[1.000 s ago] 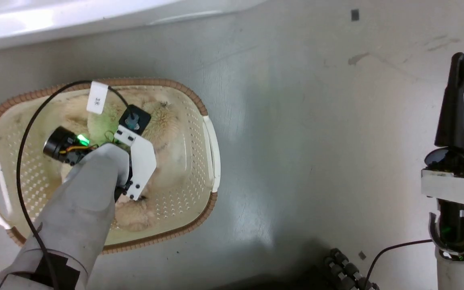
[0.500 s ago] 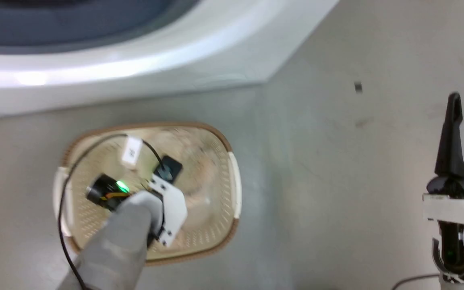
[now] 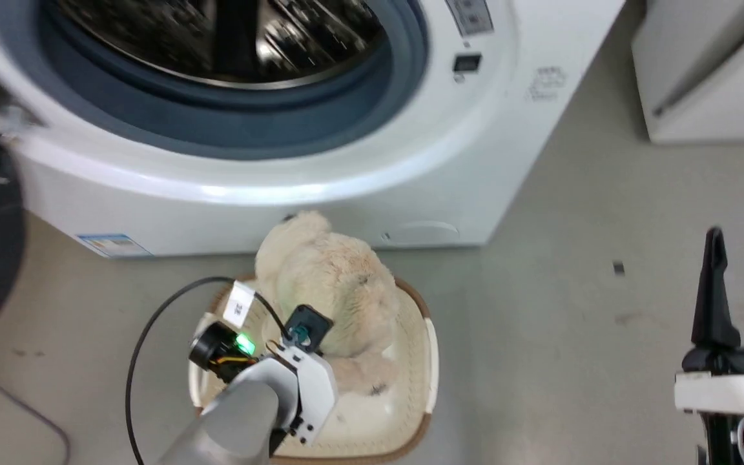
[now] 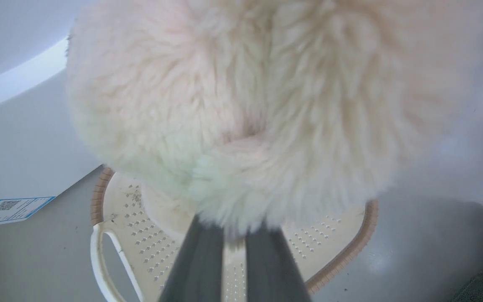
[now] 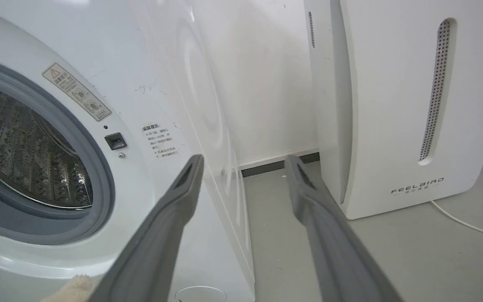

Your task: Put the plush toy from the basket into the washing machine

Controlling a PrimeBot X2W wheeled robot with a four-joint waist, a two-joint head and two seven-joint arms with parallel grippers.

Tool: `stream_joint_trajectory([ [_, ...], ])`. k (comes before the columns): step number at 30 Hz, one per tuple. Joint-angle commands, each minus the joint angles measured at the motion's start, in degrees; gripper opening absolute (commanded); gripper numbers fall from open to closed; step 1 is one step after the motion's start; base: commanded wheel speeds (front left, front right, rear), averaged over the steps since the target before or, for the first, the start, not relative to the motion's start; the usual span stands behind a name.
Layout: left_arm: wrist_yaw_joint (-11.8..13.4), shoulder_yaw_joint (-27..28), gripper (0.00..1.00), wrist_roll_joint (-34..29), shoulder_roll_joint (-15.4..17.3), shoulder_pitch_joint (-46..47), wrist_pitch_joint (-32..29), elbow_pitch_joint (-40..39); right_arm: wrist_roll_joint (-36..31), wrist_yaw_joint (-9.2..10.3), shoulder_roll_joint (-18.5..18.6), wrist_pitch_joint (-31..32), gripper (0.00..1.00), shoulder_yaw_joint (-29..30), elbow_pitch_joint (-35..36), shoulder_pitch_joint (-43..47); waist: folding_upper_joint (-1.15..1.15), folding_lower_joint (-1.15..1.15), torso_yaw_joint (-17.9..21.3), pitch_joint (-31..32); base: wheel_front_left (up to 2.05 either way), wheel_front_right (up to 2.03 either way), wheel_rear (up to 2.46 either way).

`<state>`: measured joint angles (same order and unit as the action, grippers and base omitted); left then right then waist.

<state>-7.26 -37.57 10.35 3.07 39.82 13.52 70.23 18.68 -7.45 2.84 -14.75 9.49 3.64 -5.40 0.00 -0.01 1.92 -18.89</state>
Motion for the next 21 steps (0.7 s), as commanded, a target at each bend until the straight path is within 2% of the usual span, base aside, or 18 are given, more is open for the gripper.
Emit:
stream_joint_trajectory([
  [1,-0.2,0.0,0.0,0.2,0.0,-0.8,0.6,-0.6,-0.4,-0.03,0.0,-0.2,1.0,0.2,-0.3,1.0,0.0,0.01,-2.3,3.1,0.0,0.0,0.0],
  [4,-0.2,0.5,0.0,1.8,-0.1,-2.2,1.2,-3.1,-0.7,-0.03,0.0,-0.2,1.0,0.5,-0.5,2.4,0.0,0.01,-3.0,5.1,0.0,0.0,0.0],
  [9,1.9,3.1,0.0,4.2,-0.1,-4.2,1.4,-11.4,-1.1,-0.03,0.0,-0.2,1.0,0.8,-0.6,4.2,0.0,0.01,-4.0,7.6,0.0,0.0,0.0],
  [15,5.1,7.8,0.0,5.0,2.4,-7.4,1.5,-23.0,-1.1,-0.03,0.0,-0.2,1.0,0.7,-0.6,5.2,0.0,0.01,-4.7,9.0,0.0,0.0,0.0],
  [21,7.2,12.6,0.0,4.8,4.1,-7.1,1.5,-30.1,-1.1,-0.03,0.0,-0.2,1.0,-0.3,-0.2,4.6,0.0,0.01,-3.8,7.7,0.0,0.0,0.0],
])
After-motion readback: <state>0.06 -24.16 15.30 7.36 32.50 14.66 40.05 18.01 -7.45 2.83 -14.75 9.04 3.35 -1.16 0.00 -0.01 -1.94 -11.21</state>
